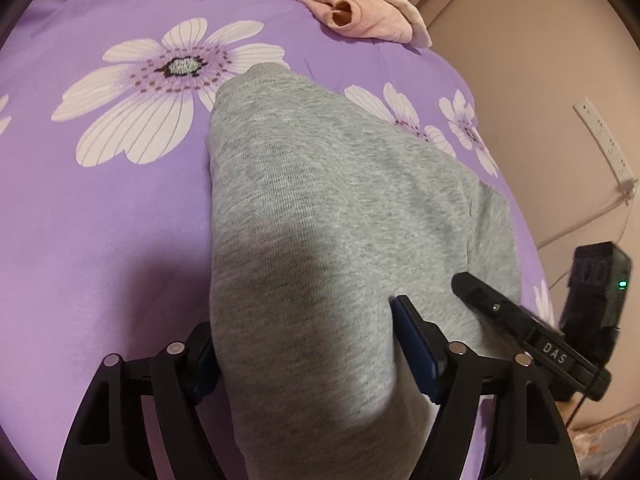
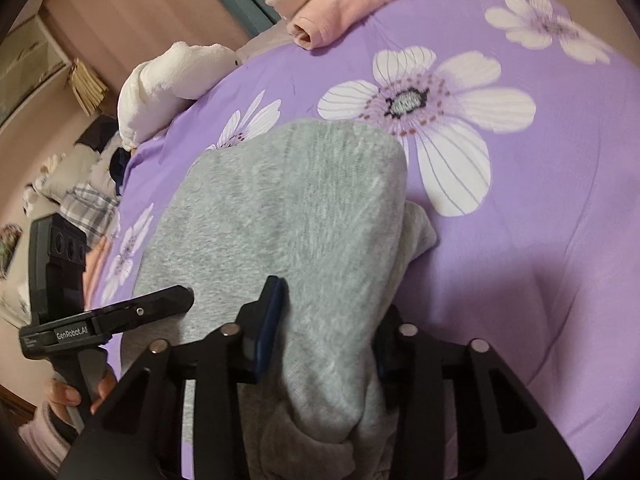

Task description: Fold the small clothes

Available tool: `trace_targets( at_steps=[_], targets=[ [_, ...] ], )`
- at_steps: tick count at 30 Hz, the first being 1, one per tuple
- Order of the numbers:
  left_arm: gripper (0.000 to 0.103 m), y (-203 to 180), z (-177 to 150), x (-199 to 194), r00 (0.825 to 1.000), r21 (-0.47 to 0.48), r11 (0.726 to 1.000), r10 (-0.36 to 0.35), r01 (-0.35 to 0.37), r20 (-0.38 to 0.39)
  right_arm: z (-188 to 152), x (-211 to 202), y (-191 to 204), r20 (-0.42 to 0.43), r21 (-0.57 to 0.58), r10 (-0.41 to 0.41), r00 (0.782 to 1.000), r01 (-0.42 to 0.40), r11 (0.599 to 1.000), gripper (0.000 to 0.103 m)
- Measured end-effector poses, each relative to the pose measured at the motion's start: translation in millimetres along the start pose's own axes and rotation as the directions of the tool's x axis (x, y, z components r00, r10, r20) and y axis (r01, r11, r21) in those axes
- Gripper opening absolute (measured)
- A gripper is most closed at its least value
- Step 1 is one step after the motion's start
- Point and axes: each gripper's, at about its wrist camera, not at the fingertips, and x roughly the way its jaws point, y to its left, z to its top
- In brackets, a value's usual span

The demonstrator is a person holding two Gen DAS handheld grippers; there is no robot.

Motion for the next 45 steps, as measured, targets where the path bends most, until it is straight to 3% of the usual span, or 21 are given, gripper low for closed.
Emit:
trace_targets(
  at_steps=[12, 18, 26, 35, 45],
  targets=[
    [0.058, -4.9, -2.1, -17.5, 0.997, 0.012, 1.0, 0.012, -0.013, 0.073, 3.4, -18.9, 45.3, 0.096, -0.12, -0.064, 0.993, 0.075, 0.99, 0.025],
    [0.058, -8.4, -0.7, -46.1, 0.988, 0.057, 0.998, 0.025, -0.034, 0.15, 2.9, -24.6, 78.3, 0.114, -0.201, -0.046, 0.992, 0.069, 0.977, 0.024],
    [0.058, 28.8, 2.0, -77.0, 0.977, 0.008, 0.997, 0.069, -0.073, 0.204, 6.6, -4.8, 121.1, 0.119, -0.255, 0.007, 0.993, 0.024, 0.967, 0.024],
    [0.058, 75.3, -3.9, -74.0, 0.984, -0.084, 0.993, 0.096, -0.084, 0.148, -1.8, 31.4, 145.6, 0.027, -0.266, 0.011, 1.0, -0.004, 0.964, 0.026],
    [0.058, 82.0, -7.6, -68.4, 0.989, -0.083, 0.992, 0.105, -0.097, 0.104, -9.5, 37.0, 120.2, -0.023, -0.159, -0.008, 1.0, 0.004, 0.987, 0.034]
  ],
)
